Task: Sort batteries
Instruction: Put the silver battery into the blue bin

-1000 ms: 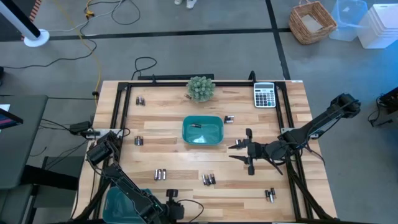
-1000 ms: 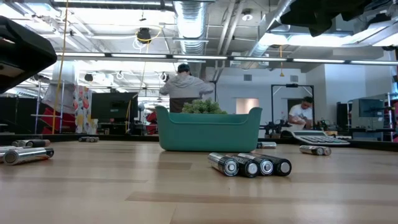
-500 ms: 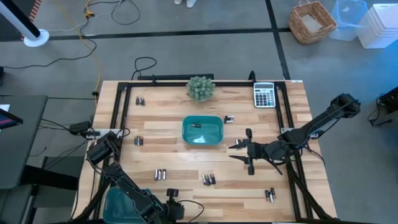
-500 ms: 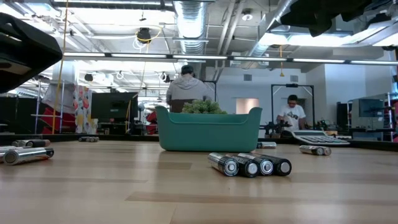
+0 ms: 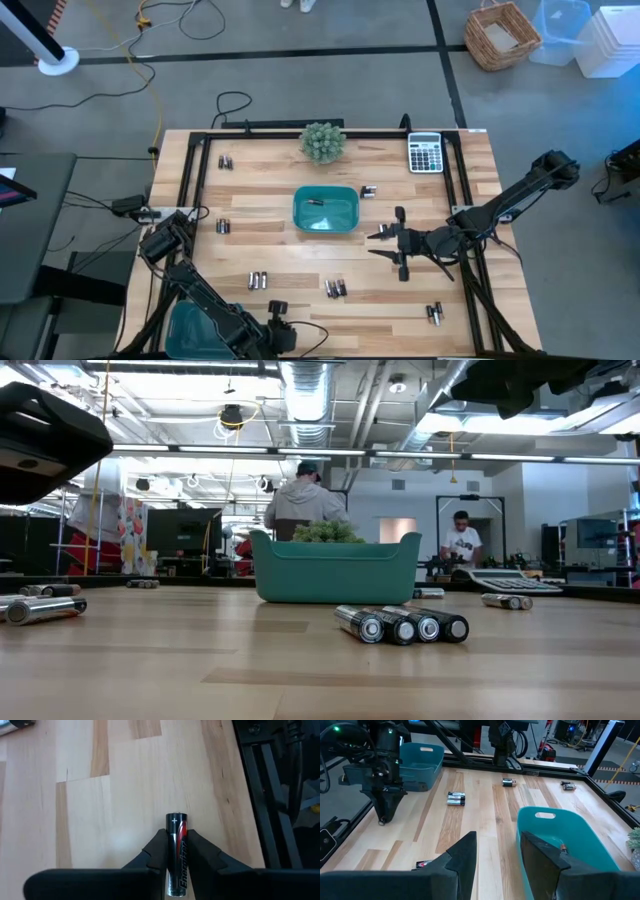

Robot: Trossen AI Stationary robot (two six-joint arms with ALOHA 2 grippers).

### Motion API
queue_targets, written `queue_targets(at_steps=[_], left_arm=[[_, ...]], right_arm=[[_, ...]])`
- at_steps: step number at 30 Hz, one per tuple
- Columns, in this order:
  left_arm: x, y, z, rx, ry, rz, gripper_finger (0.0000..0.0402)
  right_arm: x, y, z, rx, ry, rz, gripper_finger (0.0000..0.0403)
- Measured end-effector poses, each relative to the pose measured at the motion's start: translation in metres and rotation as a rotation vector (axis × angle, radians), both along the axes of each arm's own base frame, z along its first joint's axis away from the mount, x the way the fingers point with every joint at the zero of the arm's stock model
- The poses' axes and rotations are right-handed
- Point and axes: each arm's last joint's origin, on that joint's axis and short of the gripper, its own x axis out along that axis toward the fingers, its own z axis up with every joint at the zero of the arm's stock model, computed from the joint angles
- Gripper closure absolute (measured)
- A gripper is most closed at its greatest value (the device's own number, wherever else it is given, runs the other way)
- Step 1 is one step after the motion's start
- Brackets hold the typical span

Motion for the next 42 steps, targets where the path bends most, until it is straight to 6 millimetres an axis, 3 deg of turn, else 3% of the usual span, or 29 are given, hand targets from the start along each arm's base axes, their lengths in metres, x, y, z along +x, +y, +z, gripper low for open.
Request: queue_targets(at_steps=[13, 42], left_arm=[[0.009, 0.01, 0.001, 0.056, -0.02, -0.002, 0.0357], [0.047, 0.057, 0.001, 0.198, -0.005, -0.039, 0.0354]], right_arm=[[0.0, 0.0, 0.0, 0.004, 0.0, -0.001, 0.0235], [0.0, 0.0, 0.0, 0.006, 0.003, -0.002, 0.0235]])
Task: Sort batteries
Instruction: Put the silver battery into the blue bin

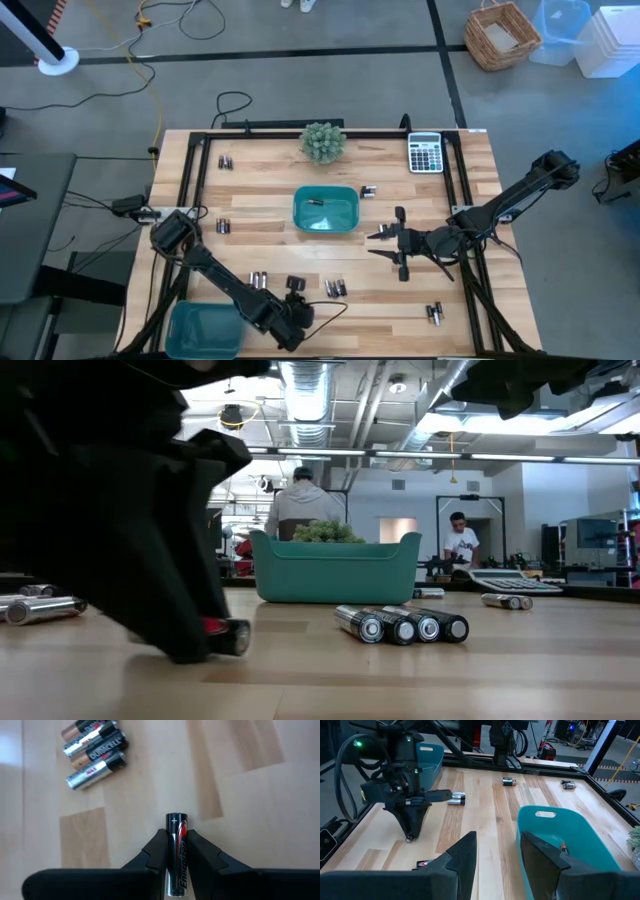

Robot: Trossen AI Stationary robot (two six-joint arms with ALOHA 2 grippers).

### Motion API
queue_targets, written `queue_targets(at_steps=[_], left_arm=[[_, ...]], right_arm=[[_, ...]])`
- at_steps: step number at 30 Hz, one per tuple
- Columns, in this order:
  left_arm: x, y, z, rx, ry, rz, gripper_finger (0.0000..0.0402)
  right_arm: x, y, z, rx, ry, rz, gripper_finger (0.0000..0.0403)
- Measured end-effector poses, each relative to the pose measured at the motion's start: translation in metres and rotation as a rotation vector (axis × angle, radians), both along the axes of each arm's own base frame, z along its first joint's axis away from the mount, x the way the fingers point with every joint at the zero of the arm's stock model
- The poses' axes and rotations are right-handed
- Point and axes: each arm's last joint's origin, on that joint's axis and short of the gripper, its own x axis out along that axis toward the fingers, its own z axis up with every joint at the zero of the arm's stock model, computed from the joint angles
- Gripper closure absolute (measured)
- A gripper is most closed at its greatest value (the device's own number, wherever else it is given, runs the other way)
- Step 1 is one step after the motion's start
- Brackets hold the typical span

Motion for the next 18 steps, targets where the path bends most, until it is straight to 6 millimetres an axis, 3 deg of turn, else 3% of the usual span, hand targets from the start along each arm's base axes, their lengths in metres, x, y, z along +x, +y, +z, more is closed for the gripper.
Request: queue_targets(at_steps=[18], left_arm=[[0.01, 0.036, 0.02, 0.086, -0.034, 0.01, 0.0354]], right_arm=[[0.0, 0.0, 0.0, -0.003, 0.004, -0.001, 0.0235]])
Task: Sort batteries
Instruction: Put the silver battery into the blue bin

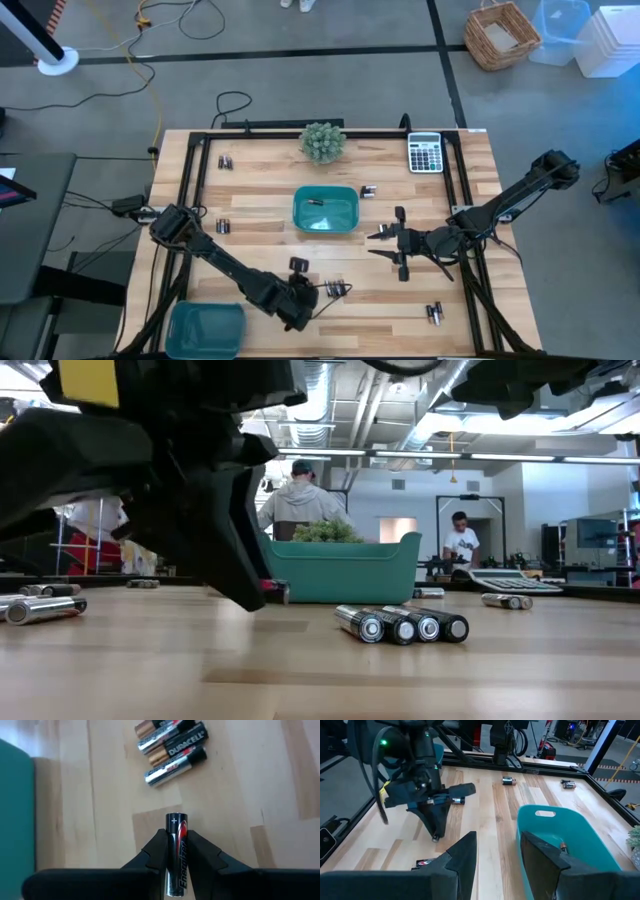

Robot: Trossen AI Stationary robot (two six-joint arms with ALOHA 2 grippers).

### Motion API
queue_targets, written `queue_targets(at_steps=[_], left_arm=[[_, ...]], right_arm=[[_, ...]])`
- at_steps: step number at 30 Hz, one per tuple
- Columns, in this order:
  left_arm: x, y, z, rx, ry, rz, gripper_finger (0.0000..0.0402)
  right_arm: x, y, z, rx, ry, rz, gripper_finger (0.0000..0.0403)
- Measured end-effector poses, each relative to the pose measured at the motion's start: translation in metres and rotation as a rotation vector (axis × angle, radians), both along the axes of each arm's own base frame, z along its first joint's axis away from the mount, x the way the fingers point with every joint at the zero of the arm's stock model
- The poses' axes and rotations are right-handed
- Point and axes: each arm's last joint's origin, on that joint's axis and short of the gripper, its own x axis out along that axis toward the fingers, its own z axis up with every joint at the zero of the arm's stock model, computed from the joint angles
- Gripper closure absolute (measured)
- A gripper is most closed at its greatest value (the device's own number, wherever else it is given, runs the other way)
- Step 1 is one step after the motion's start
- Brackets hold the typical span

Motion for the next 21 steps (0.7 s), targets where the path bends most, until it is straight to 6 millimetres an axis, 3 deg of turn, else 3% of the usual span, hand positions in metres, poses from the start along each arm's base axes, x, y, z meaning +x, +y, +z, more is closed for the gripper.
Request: queue_targets(at_steps=[7, 13, 21], left_arm=[[0.005, 0.014, 0.017, 0.02, -0.018, -0.022, 0.0354], [0.005, 0.03, 0.048, 0.022, -0.069, -0.036, 0.0354], [-0.012, 0.044, 0.084, 0.006, -0.173, -0.072, 0.0354]], right_arm=[[0.0, 0.0, -0.001, -0.005, 0.006, 0.001, 0.0235], [0.0, 0.0, -0.001, -0.006, 0.006, 0.001, 0.0235], [0.0, 0.0, -0.001, -0.008, 0.012, 0.0, 0.0235]])
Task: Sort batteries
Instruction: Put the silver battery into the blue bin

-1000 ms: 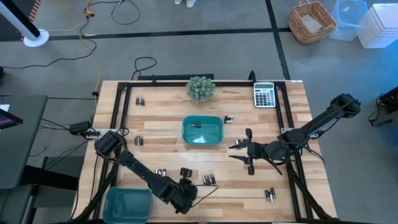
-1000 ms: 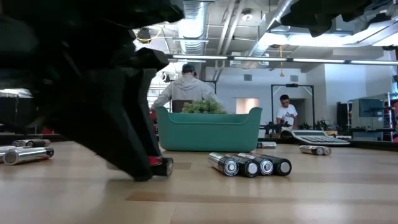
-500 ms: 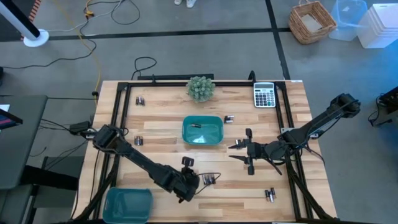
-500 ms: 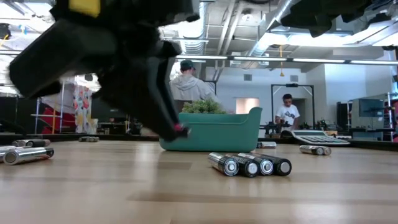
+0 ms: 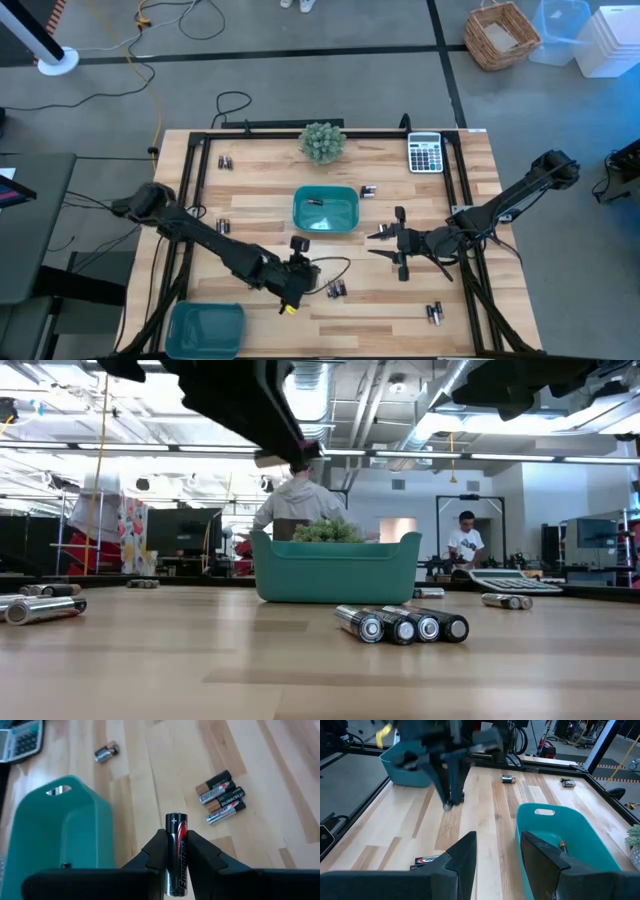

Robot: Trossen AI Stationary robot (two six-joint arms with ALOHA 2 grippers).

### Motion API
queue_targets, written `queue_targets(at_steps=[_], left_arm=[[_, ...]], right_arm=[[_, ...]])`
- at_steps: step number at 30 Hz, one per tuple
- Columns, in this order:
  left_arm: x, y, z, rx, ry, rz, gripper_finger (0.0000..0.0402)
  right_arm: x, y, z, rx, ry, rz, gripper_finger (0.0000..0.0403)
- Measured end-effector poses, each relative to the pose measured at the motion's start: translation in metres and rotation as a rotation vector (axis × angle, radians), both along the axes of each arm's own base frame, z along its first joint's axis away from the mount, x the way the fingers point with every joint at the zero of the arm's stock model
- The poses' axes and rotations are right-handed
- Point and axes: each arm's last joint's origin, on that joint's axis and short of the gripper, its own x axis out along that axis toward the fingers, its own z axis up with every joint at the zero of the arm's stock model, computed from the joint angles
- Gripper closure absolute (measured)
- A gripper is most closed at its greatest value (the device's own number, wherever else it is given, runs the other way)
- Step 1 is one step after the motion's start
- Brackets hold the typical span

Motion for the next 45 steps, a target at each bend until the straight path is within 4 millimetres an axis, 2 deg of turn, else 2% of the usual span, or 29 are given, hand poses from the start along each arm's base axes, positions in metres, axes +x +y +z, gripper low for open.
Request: queue_targets(at_steps=[6, 12, 17, 23, 29, 34, 45], left_arm=[[-0.031, 0.015, 0.01, -0.062, -0.109, 0.008, 0.0354], [-0.068, 0.015, 0.011, -0.116, -0.117, -0.006, 0.0354], [-0.098, 0.005, 0.02, -0.172, -0.07, -0.042, 0.0354], [-0.133, -0.017, 0.031, -0.335, -0.015, -0.098, 0.0354], [-0.164, -0.036, 0.031, -0.459, 0.059, -0.082, 0.0354], [-0.182, -0.043, 0.026, -0.546, 0.172, -0.008, 0.0354], [-0.209, -0.058, 0.023, -0.735, 0.324, 0.123, 0.0354]], right_arm=[[0.0, 0.0, -0.001, -0.003, 0.009, -0.001, 0.0235], [0.001, -0.003, -0.001, -0.003, 0.011, -0.017, 0.0235], [0.005, -0.012, -0.001, 0.006, 0.007, -0.059, 0.0235], [0.01, -0.023, -0.001, 0.007, 0.006, -0.116, 0.0235], [0.014, -0.035, 0.001, 0.013, -0.007, -0.171, 0.0235], [0.018, -0.045, 0.004, 0.013, -0.037, -0.213, 0.0235], [0.02, -0.057, 0.004, 0.012, -0.041, -0.266, 0.0235]])
